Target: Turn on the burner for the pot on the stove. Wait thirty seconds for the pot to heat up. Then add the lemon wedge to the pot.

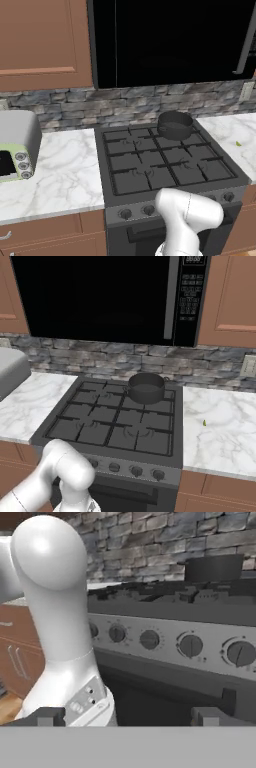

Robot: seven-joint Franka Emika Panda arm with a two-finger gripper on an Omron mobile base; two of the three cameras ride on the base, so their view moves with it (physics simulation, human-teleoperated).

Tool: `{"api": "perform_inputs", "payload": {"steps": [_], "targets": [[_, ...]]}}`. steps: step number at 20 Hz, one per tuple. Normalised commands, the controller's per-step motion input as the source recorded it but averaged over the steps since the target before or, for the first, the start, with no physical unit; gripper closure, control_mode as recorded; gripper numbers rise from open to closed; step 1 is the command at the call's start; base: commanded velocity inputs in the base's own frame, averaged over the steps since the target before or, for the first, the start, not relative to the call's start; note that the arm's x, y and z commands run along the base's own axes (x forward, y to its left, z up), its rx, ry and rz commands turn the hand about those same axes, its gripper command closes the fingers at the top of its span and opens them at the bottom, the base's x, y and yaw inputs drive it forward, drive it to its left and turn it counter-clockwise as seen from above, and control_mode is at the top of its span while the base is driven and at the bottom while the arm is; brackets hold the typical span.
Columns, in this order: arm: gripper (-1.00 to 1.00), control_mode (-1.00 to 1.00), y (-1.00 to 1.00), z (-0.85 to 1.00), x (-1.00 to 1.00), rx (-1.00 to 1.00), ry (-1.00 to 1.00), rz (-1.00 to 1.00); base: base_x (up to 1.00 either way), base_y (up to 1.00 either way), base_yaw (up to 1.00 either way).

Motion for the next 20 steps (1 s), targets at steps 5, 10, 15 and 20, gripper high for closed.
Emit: {"api": "perform_inputs", "payload": {"steps": [5,10,15,20], "targets": [[-1.00,-1.00,0.00,-0.09,0.13,0.00,-0.31,-0.06,0.00,0.00,0.00],[-1.00,-1.00,0.03,-0.09,0.19,0.00,-0.25,-0.11,0.00,0.00,0.00],[-1.00,-1.00,0.02,-0.13,0.31,0.01,-0.16,-0.09,0.00,0.00,0.00],[-1.00,-1.00,0.00,-0.11,0.44,0.01,-0.05,-0.03,0.00,0.00,0.00]]}}
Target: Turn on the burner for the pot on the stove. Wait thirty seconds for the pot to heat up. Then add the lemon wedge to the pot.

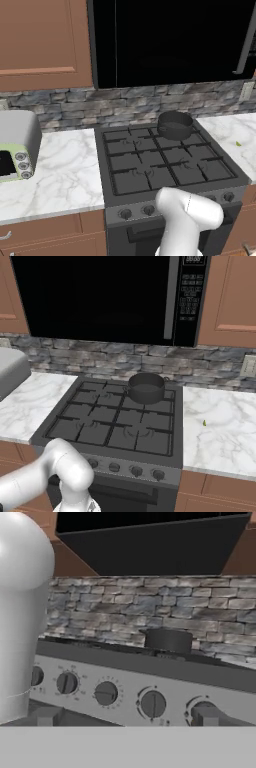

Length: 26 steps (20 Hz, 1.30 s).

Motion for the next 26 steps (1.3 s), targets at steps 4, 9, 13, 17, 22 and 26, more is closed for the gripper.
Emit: {"api": "perform_inputs", "payload": {"steps": [4,9,13,17,22,26], "targets": [[-1.00,-1.00,0.00,-0.09,0.53,0.00,0.00,0.00,0.00,0.00,0.00],[-1.00,-1.00,0.01,-0.19,0.52,0.00,-0.02,0.00,0.00,0.00,0.00],[-1.00,-1.00,0.14,-0.29,0.39,0.00,-0.12,0.00,0.00,0.00,0.00],[-1.00,-1.00,0.05,-0.16,0.45,0.00,-0.08,0.00,0.00,0.00,0.00],[-1.00,-1.00,0.00,-0.06,0.50,0.00,0.00,0.00,0.00,0.00,0.00],[-1.00,-1.00,0.00,-0.13,0.57,0.00,0.00,0.01,0.00,0.00,0.00]]}}
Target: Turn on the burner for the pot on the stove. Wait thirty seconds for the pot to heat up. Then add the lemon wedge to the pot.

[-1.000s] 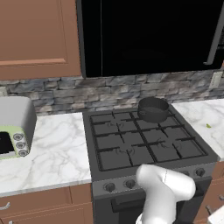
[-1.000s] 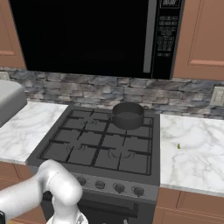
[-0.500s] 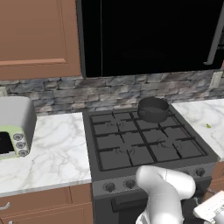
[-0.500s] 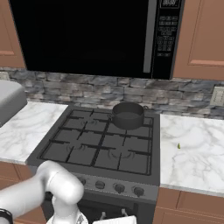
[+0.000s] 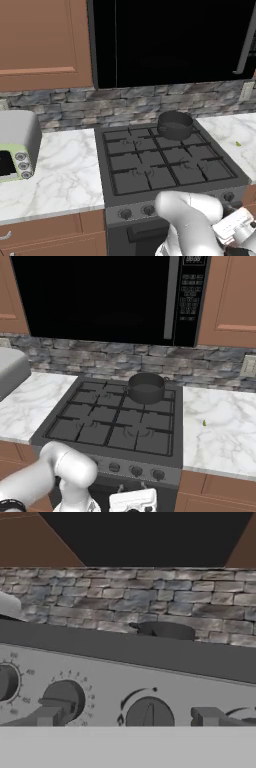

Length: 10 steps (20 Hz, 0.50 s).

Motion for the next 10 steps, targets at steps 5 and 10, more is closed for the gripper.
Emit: {"api": "perform_inputs", "payload": {"steps": [5,10], "targets": [[-1.00,-1.00,0.00,-0.30,0.47,0.00,0.00,0.01,0.00,0.00,0.00],[-1.00,-1.00,-0.10,-0.26,0.39,0.00,0.00,0.02,0.00,0.00,0.00]]}}
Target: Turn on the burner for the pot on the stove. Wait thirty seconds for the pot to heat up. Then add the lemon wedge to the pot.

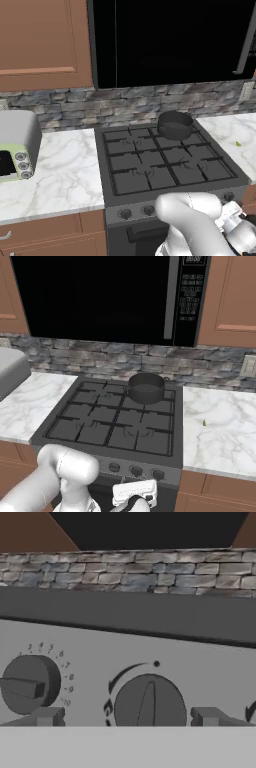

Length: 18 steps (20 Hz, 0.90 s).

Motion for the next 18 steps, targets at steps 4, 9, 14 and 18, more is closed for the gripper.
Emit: {"api": "perform_inputs", "payload": {"steps": [4,9,14,18], "targets": [[-1.00,-1.00,-0.21,-0.15,0.43,0.02,0.00,0.01,0.00,0.00,0.00],[-1.00,-1.00,-0.13,-0.14,0.38,0.01,0.00,0.00,0.00,0.00,0.00],[-1.00,-1.00,0.00,-0.23,0.39,0.00,0.00,0.00,0.00,0.00,0.00],[1.00,-1.00,0.00,-0.11,0.40,0.00,-0.01,0.00,0.00,0.00,0.00]]}}
